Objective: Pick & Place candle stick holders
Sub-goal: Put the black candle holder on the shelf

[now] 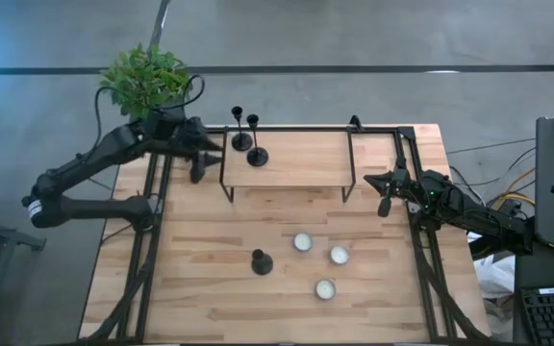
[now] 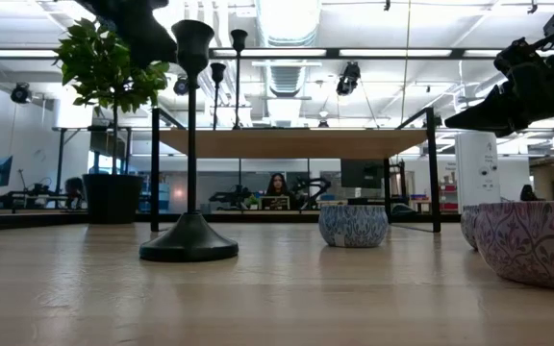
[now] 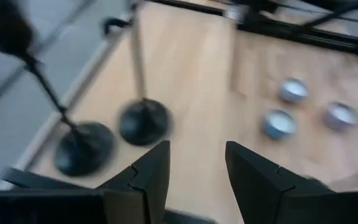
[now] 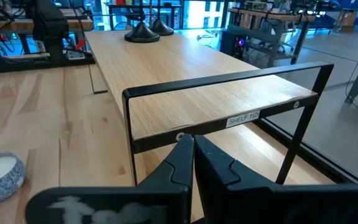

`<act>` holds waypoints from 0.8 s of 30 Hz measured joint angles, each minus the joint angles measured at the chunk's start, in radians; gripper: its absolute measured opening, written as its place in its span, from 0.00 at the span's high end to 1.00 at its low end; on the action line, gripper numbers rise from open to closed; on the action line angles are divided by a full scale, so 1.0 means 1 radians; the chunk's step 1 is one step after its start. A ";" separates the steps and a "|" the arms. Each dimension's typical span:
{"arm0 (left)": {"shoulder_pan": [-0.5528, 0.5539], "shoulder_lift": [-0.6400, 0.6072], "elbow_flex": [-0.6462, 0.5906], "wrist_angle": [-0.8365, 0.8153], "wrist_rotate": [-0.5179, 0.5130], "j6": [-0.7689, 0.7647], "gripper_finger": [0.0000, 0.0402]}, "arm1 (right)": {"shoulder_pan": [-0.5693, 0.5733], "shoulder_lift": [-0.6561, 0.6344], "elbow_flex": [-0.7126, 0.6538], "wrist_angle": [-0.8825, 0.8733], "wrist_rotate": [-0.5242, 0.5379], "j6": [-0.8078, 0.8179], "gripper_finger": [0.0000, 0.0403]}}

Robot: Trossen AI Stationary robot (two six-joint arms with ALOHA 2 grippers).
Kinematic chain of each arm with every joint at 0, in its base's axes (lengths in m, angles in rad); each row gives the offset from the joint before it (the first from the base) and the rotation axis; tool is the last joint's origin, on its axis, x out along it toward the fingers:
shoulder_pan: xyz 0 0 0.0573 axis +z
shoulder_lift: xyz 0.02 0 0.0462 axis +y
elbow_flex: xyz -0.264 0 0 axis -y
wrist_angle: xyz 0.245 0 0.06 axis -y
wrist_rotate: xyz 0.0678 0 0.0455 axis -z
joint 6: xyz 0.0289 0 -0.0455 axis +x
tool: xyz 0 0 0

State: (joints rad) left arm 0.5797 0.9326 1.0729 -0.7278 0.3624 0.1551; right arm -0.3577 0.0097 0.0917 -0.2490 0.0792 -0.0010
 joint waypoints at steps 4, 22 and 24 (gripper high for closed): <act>-0.002 -0.057 0.000 -0.101 0.230 -0.043 0.60 | 0.000 0.000 0.000 0.000 0.000 0.000 0.98; -0.452 -0.198 -0.063 0.222 0.216 -0.499 0.60 | 0.000 0.000 0.000 0.000 0.000 0.000 0.98; -0.551 -0.196 -0.063 0.267 0.100 -0.508 0.60 | 0.000 0.000 0.000 0.000 0.000 0.000 0.98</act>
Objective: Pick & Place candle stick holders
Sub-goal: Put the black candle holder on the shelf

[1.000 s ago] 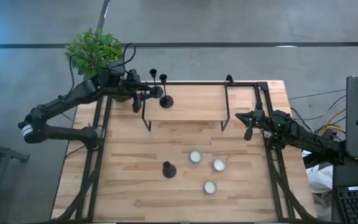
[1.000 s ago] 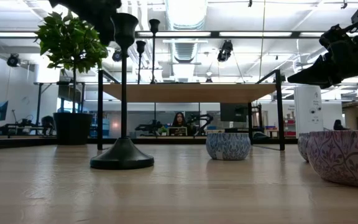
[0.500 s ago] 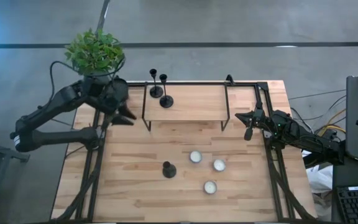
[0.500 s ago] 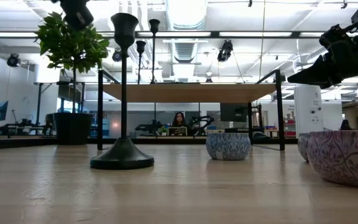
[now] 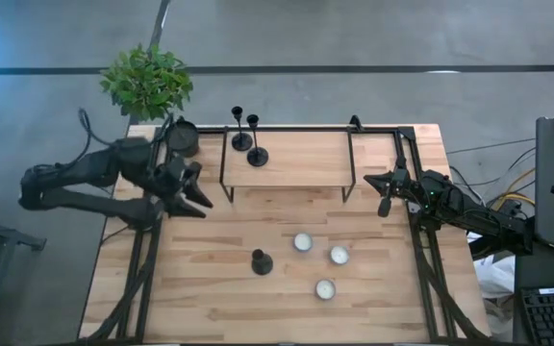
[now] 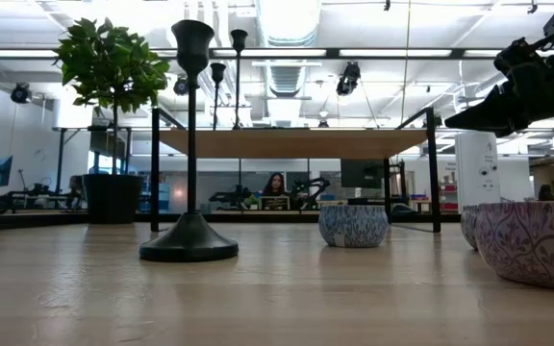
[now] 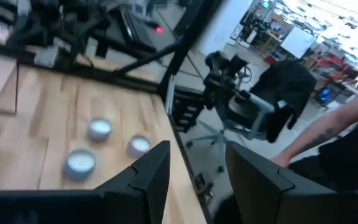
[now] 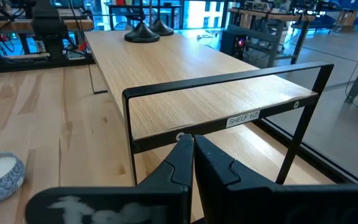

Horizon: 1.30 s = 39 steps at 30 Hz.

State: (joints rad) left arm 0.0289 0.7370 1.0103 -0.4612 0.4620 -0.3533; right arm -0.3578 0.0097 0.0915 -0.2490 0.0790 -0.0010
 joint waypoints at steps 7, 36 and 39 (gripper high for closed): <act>-0.268 0.024 -0.001 -0.044 -0.436 0.035 0.60 | 0.000 0.000 0.000 0.000 0.000 0.000 0.98; -0.420 0.255 -0.281 -0.078 -0.369 0.191 0.62 | 0.000 0.000 0.000 0.000 0.000 0.000 0.98; -0.421 0.260 -0.372 0.118 -0.372 0.191 0.62 | 0.000 0.000 0.000 0.000 0.000 0.000 0.98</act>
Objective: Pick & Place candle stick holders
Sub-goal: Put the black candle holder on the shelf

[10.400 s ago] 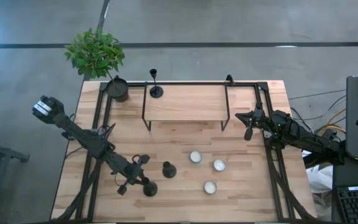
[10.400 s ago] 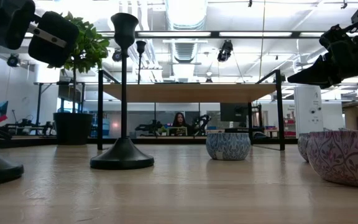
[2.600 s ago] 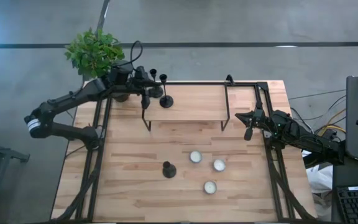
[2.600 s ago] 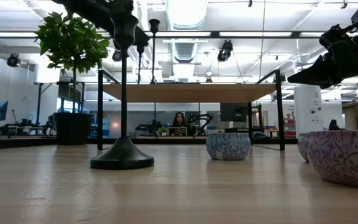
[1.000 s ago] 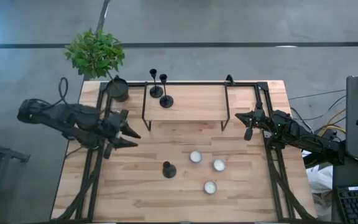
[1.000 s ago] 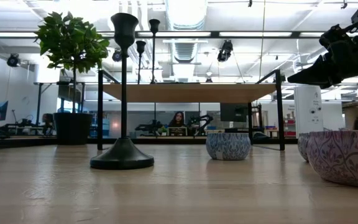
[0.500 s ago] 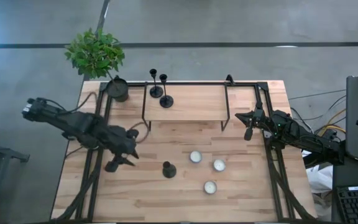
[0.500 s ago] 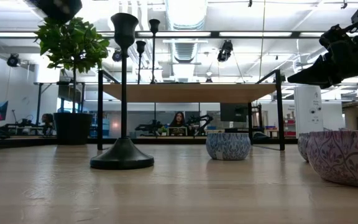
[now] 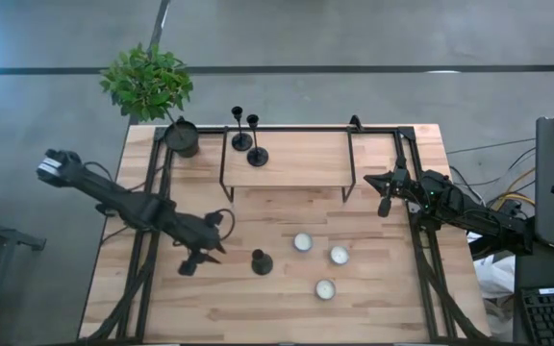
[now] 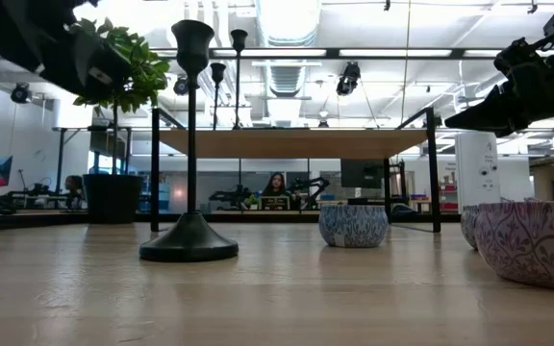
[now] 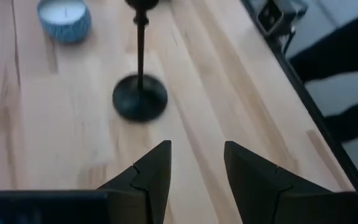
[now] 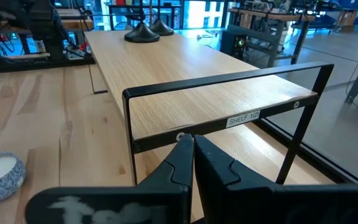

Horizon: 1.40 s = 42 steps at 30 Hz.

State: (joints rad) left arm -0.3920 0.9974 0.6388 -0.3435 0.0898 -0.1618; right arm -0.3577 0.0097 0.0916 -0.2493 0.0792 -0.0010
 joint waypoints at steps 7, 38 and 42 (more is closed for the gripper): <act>0.001 0.027 -0.203 0.412 -0.013 0.009 0.62 | 0.000 0.000 0.000 0.000 0.000 0.000 0.98; 0.011 0.407 -0.141 0.778 -0.160 0.169 0.62 | 0.000 0.000 0.000 0.000 0.000 0.000 0.98; 0.012 0.433 -0.140 0.848 -0.161 0.157 0.62 | 0.000 0.000 0.000 0.000 0.000 0.000 0.98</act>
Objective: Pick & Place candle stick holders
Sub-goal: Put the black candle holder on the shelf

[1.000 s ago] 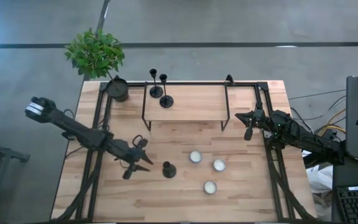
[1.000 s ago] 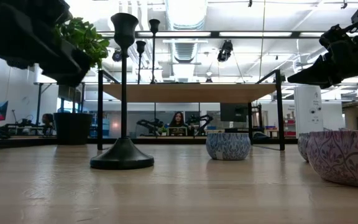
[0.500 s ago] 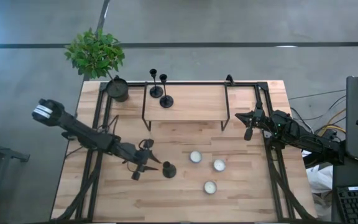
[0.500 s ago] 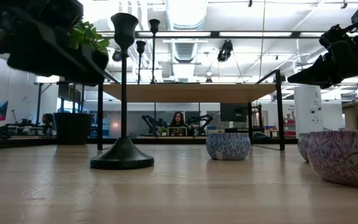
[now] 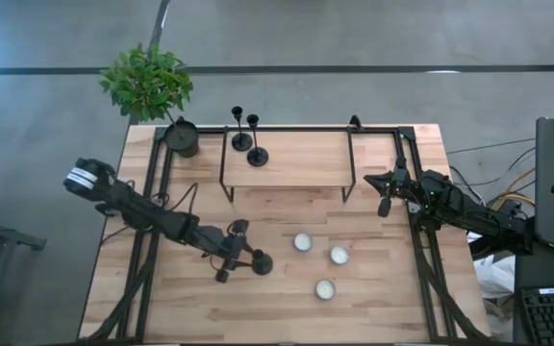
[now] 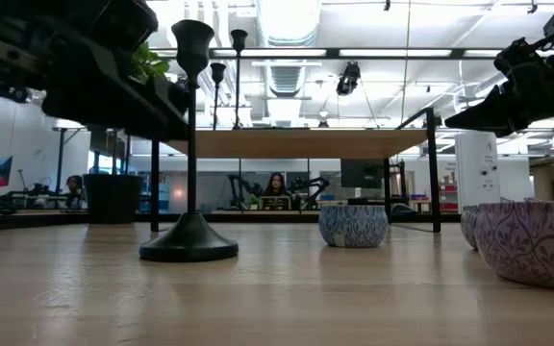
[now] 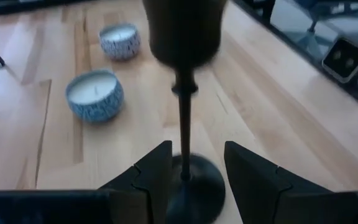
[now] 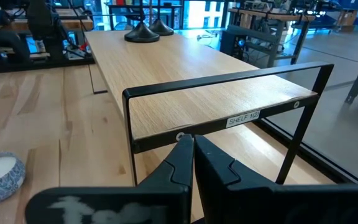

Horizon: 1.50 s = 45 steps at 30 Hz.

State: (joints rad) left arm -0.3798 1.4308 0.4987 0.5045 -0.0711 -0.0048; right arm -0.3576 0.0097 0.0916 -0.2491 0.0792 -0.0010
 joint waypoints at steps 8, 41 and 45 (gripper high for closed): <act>0.017 0.019 0.002 0.039 -0.014 -0.010 0.62 | 0.000 0.000 0.000 0.000 0.000 0.000 0.98; 0.058 0.021 0.009 0.082 0.089 -0.017 0.86 | 0.000 0.000 0.000 0.000 0.000 0.000 0.98; 0.058 0.021 0.017 0.083 0.099 0.010 0.96 | 0.000 0.000 0.000 0.000 0.000 0.000 0.98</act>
State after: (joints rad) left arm -0.3218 1.4517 0.5155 0.5873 0.0282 0.0050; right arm -0.3578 0.0097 0.0917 -0.2490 0.0792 -0.0010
